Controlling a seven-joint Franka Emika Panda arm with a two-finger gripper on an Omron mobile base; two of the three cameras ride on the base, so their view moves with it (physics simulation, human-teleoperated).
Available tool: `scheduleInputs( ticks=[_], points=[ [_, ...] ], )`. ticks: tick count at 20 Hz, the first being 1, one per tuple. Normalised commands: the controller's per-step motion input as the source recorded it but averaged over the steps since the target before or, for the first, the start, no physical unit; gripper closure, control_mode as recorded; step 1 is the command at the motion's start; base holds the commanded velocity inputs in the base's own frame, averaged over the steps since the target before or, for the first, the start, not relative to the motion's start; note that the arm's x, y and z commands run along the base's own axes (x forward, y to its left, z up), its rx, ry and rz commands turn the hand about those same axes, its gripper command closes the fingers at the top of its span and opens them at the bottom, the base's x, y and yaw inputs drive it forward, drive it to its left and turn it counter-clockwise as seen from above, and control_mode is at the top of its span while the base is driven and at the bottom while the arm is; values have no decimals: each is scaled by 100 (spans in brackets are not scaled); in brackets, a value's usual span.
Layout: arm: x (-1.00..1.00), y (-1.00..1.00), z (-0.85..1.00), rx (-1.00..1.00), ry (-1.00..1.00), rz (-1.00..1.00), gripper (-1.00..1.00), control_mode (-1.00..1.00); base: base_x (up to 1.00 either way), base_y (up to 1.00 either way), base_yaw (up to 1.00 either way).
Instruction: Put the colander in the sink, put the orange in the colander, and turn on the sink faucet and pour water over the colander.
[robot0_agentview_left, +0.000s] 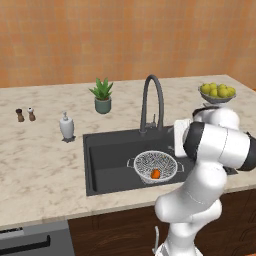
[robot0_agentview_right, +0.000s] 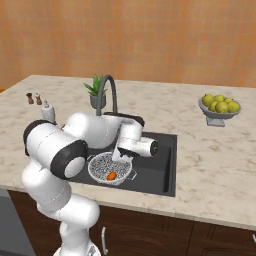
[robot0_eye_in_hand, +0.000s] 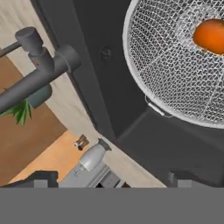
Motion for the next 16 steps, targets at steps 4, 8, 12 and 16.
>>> scheduleInputs(
  ticks=[4, 8, 12, 16],
  points=[
    [0, -34, 74, 47, 6, -8, -100, -100, 0, 0, 0],
    [0, -54, 54, 55, 17, 0, -100, -100, 0, 0, 0],
    [11, -31, 30, 54, 16, -1, -100, -100, 0, 0, 0],
    [38, -3, 12, 28, 19, -5, -100, -100, 0, 0, 0]
  ],
)
